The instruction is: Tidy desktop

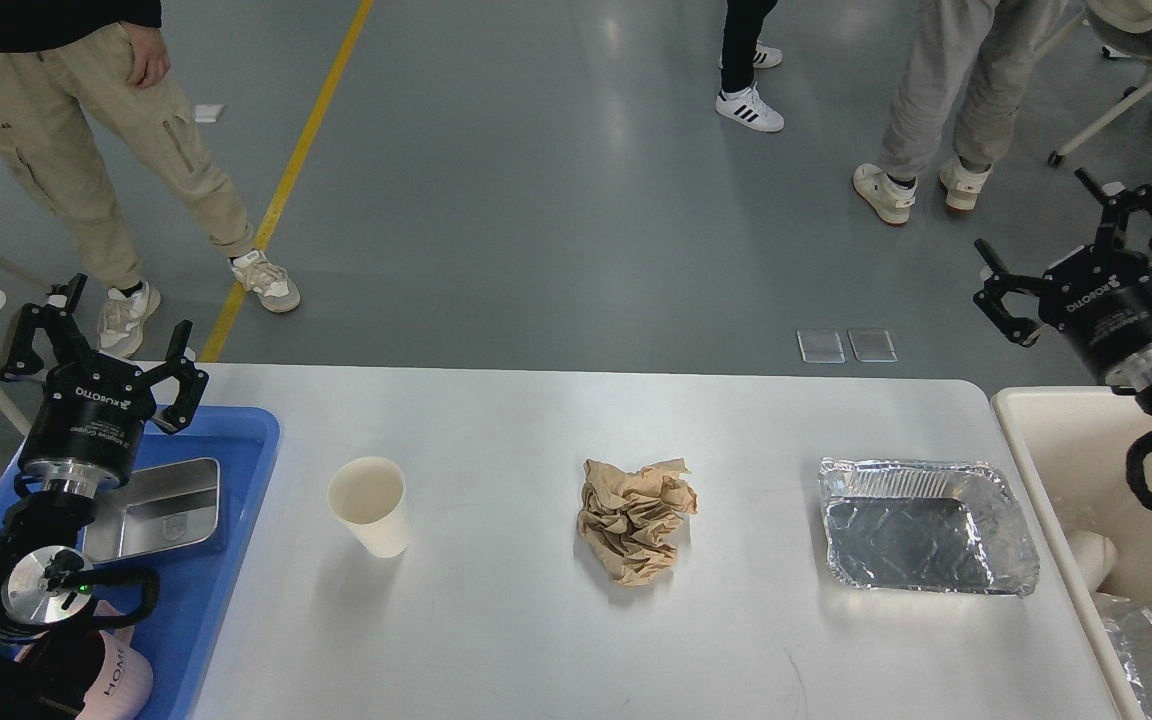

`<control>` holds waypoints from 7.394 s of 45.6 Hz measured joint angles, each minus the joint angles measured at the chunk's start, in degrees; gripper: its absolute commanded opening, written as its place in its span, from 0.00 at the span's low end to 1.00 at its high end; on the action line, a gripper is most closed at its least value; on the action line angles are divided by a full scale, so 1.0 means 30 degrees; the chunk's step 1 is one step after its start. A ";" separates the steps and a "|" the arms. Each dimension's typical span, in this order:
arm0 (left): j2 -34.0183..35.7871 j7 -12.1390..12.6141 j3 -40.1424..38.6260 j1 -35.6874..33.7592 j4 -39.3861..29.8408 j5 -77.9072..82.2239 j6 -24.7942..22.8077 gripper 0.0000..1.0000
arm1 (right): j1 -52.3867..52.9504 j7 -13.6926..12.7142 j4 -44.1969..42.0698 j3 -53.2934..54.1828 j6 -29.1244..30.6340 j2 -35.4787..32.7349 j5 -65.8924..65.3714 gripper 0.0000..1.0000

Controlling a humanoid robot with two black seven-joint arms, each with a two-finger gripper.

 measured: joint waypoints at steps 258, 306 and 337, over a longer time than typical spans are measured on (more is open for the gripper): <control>0.1049 0.1710 -0.0760 0.1069 -0.0107 0.0030 -0.2670 0.97 | 0.0172 0.6546 -0.8064 -1.4619 -0.4208 0.2387 -2.2268 0.95; 0.1024 0.1710 -0.1026 0.1010 -0.0081 0.0000 -0.3158 0.97 | 0.1851 0.8908 -0.7422 -1.7918 -0.4347 0.0278 -2.2325 0.00; 0.0972 0.2809 0.0257 0.0839 -0.0080 0.0068 -0.2301 0.97 | 0.7378 0.7549 0.2810 -1.9073 -0.1953 -0.7710 -2.2443 0.00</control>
